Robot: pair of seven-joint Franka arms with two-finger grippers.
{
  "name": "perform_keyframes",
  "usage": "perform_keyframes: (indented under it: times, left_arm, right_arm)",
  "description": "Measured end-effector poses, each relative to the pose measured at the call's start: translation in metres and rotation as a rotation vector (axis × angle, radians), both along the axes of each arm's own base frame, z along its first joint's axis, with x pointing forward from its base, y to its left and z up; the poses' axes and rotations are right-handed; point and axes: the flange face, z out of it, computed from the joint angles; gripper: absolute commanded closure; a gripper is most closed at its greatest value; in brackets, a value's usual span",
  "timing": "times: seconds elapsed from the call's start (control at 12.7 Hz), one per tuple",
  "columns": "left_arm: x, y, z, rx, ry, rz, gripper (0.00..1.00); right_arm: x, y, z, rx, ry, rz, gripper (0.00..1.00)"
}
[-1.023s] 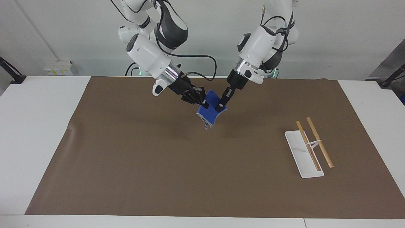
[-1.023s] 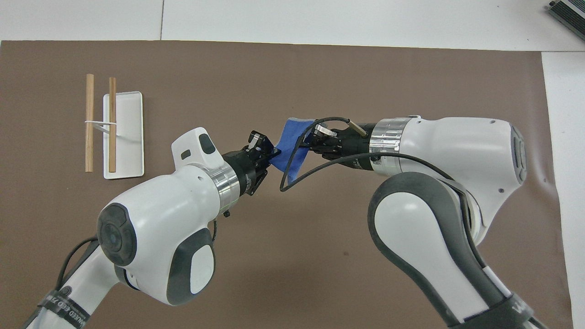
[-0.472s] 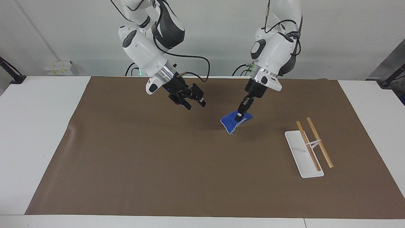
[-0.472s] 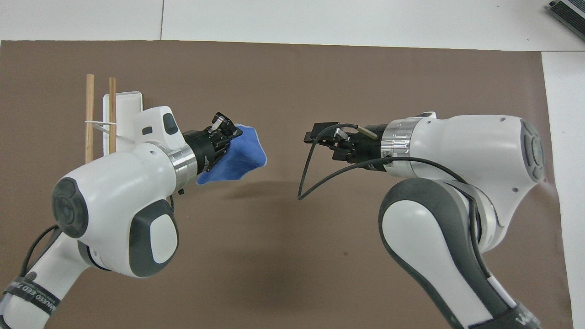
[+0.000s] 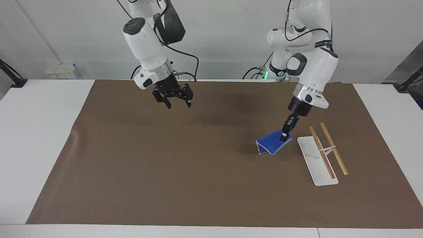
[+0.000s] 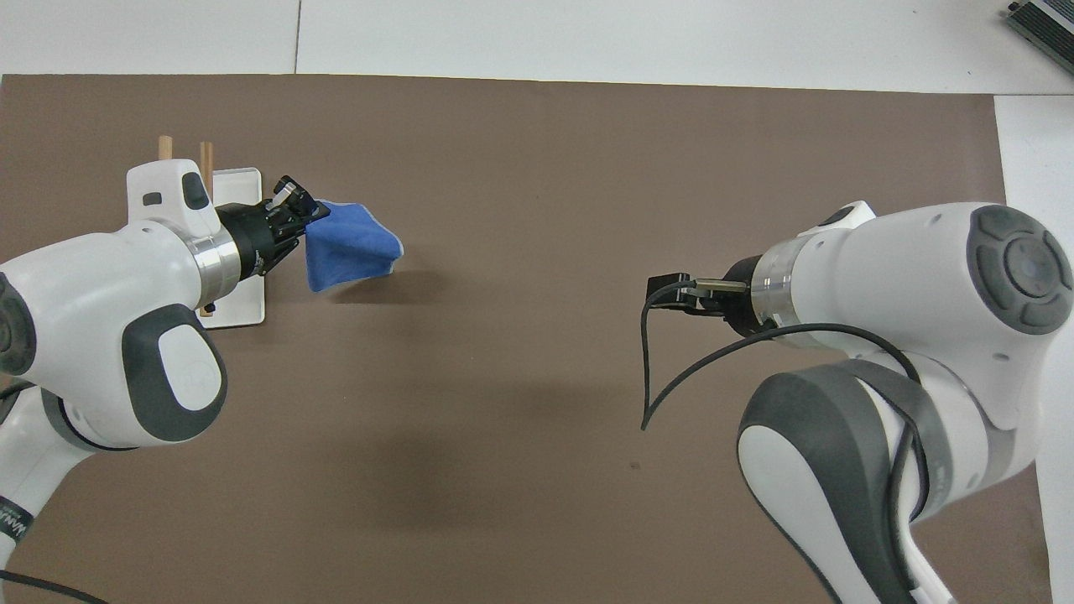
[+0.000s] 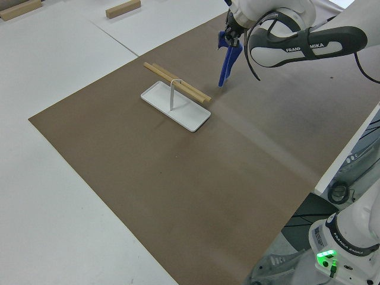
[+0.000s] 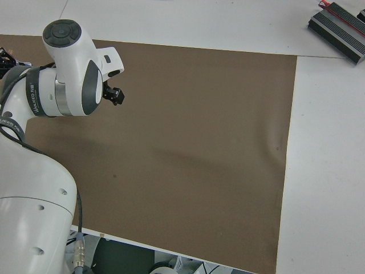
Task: Right arm passes towel to left arm to hang
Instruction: 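Open the right gripper and pull the left gripper back with the towel, then drape the towel over the string with the left gripper while the right withdraws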
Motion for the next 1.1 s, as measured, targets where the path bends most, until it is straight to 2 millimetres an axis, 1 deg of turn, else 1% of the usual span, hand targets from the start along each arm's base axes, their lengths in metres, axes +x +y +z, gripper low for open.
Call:
perform_keyframes:
  times: [0.16, 0.39, 0.55, 0.79, 0.87, 0.94, 1.1]
  left_arm:
    - [0.009, 0.04, -0.004, 0.052, -0.025, -0.011, 1.0]
    - [0.017, 0.1, -0.002, 0.108, -0.056, 0.013, 1.0]
    - [0.023, 0.138, 0.005, 0.12, -0.072, 0.066, 1.0]
    - [0.033, 0.2, 0.023, 0.136, -0.104, 0.162, 1.0]
    - [0.037, 0.213, 0.027, 0.137, -0.106, 0.179, 1.0]
    - [0.039, 0.221, 0.028, 0.139, -0.106, 0.191, 1.0]
    - [0.039, 0.231, 0.024, 0.142, -0.096, 0.205, 1.0]
  right_arm:
    - [0.001, -0.01, 0.012, -0.079, -0.003, 0.019, 0.03]
    - [0.009, -0.034, 0.035, -0.147, -0.01, 0.006, 0.0]
    - [0.011, -0.042, 0.038, -0.154, -0.006, -0.003, 0.0]
    - [0.013, -0.046, 0.037, -0.156, -0.001, -0.009, 0.0]
    - [0.015, -0.052, 0.037, -0.156, 0.0, -0.02, 0.0]
    - [0.016, -0.058, 0.037, -0.157, 0.0, -0.03, 0.0]
    - [0.017, -0.063, 0.036, -0.157, 0.002, -0.037, 0.0]
